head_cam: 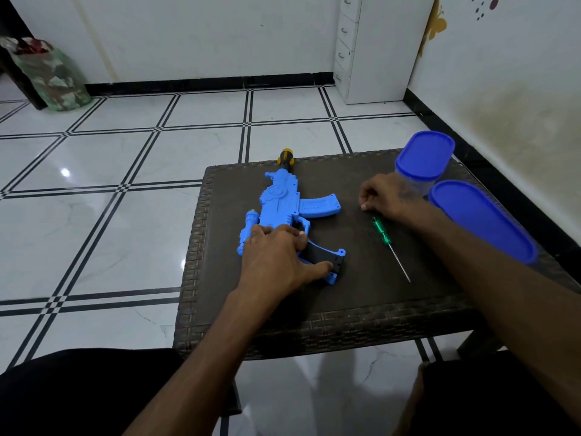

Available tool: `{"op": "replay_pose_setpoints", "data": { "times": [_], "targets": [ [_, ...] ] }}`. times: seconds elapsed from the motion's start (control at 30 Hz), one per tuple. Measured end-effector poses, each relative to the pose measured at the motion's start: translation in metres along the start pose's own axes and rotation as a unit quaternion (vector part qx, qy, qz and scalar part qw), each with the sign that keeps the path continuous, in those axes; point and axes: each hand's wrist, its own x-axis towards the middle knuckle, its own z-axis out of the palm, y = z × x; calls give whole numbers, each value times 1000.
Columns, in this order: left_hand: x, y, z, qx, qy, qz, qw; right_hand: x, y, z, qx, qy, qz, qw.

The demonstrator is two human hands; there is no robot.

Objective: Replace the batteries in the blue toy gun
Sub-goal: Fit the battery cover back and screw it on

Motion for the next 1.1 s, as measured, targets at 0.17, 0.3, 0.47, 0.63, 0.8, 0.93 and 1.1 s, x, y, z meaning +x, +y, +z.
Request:
{"op": "replay_pose_setpoints", "data": {
  "times": [0.17,0.3,0.47,0.63,0.8,0.93,1.1],
  "targets": [
    [-1,0,4,-8,15,-4,1000,1,3,4,-31,-44,-40,998],
    [-5,4,8,2,35,-10,999,-3,2,3,-102,-52,-77,990],
    [-6,5,7,18,19,-10,1000,-6,2,4,-79,-41,-85,992],
    [-5,5,6,26,16,-12,999,-11,-5,2,27,5,-91,995],
    [-9,11,9,38,21,-20,999,-27,-21,4,90,73,-130,985],
    [-9,11,11,34,23,-24,999,-38,-29,14,121,85,-148,978],
    [-8,10,11,31,22,-21,999,-38,-30,24,80,46,-143,985]
  ]
}}
